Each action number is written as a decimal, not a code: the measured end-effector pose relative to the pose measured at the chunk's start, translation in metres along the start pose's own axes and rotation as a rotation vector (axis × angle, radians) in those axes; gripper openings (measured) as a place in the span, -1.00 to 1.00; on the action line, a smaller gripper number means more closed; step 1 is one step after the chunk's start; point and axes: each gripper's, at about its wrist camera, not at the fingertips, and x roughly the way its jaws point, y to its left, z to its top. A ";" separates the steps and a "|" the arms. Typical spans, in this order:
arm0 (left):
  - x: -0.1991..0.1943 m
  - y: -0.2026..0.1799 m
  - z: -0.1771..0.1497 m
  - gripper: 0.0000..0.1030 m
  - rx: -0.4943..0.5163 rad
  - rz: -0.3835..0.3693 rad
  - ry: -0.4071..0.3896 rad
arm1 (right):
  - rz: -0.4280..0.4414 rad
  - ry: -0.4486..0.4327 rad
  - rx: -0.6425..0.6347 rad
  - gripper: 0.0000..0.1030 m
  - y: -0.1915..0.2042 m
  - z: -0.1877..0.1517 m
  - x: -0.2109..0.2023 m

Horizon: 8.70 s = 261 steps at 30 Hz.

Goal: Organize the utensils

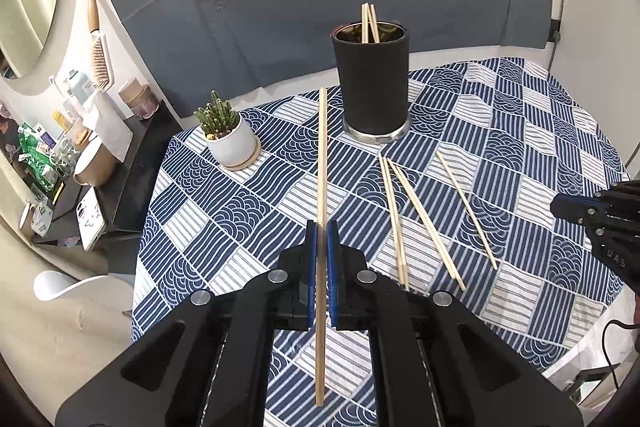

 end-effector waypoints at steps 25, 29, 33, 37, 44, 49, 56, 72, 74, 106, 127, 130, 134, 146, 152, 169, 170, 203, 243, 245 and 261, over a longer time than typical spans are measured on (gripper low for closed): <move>0.098 0.041 0.047 -0.90 -0.021 -0.031 0.153 | -0.039 0.216 0.011 -0.48 0.002 0.046 0.147; 0.103 0.040 0.047 -0.90 -0.020 -0.035 0.163 | -0.067 0.221 -0.008 -0.56 0.007 0.047 0.148; 0.099 0.040 0.046 -0.90 -0.029 -0.043 0.162 | -0.062 0.224 0.013 -0.88 0.002 0.048 0.148; 0.092 0.041 0.045 -0.90 -0.026 -0.038 0.151 | -0.072 0.219 0.006 -0.91 -0.002 0.044 0.137; 0.071 0.042 0.042 -0.90 -0.107 -0.114 0.120 | -0.089 0.143 0.016 -0.91 -0.011 0.041 0.098; 0.052 0.030 0.036 -0.90 -0.106 -0.119 0.091 | -0.081 0.064 0.061 -0.91 -0.026 0.040 0.064; 0.019 0.013 0.029 -0.90 -0.084 -0.101 0.052 | -0.107 -0.035 0.072 -0.91 -0.035 0.033 0.018; -0.021 0.007 0.066 -0.89 -0.073 -0.085 -0.062 | -0.097 -0.230 0.050 -0.91 -0.039 0.063 -0.057; -0.022 0.011 0.077 -0.89 -0.076 -0.088 -0.077 | -0.089 -0.252 0.036 -0.91 -0.037 0.075 -0.063; 0.050 0.066 0.215 -0.90 -0.190 -0.463 -0.381 | 0.154 -0.577 0.012 -0.90 -0.033 0.239 -0.040; 0.134 0.120 0.177 0.12 -0.202 -0.247 -0.208 | 0.187 -0.437 0.010 -0.87 -0.024 0.262 0.049; 0.144 0.120 0.168 0.22 -0.168 -0.208 -0.166 | 0.191 -0.412 0.004 -0.83 -0.024 0.261 0.057; 0.156 0.110 0.163 0.22 -0.089 -0.191 -0.106 | 0.151 -0.399 -0.020 -0.60 -0.025 0.258 0.059; 0.177 0.106 0.115 0.42 -0.136 -0.327 -0.019 | -0.011 -0.408 -0.015 0.69 -0.031 0.244 0.065; 0.197 0.118 0.077 0.48 -0.204 -0.300 0.085 | 0.000 -0.333 0.056 0.70 -0.044 0.235 0.081; 0.263 0.137 0.057 0.09 -0.181 -0.214 0.248 | 0.012 -0.280 0.249 0.71 -0.090 0.194 0.090; 0.263 0.136 0.058 0.08 -0.172 -0.205 0.251 | 0.018 -0.274 0.253 0.71 -0.092 0.193 0.090; 0.240 0.108 0.033 -0.91 -0.373 -0.278 0.231 | -0.091 -0.237 0.135 0.71 -0.080 0.130 0.028; 0.066 0.086 0.170 -0.90 -0.297 -0.362 -0.147 | -0.058 -0.429 0.141 0.74 -0.078 0.097 -0.079; 0.076 0.077 0.184 -0.90 -0.277 -0.387 -0.148 | -0.067 -0.421 0.161 0.74 -0.085 0.099 -0.075; 0.144 0.027 0.233 -0.90 -0.241 -0.542 -0.334 | -0.071 -0.336 0.246 0.74 -0.109 0.117 -0.035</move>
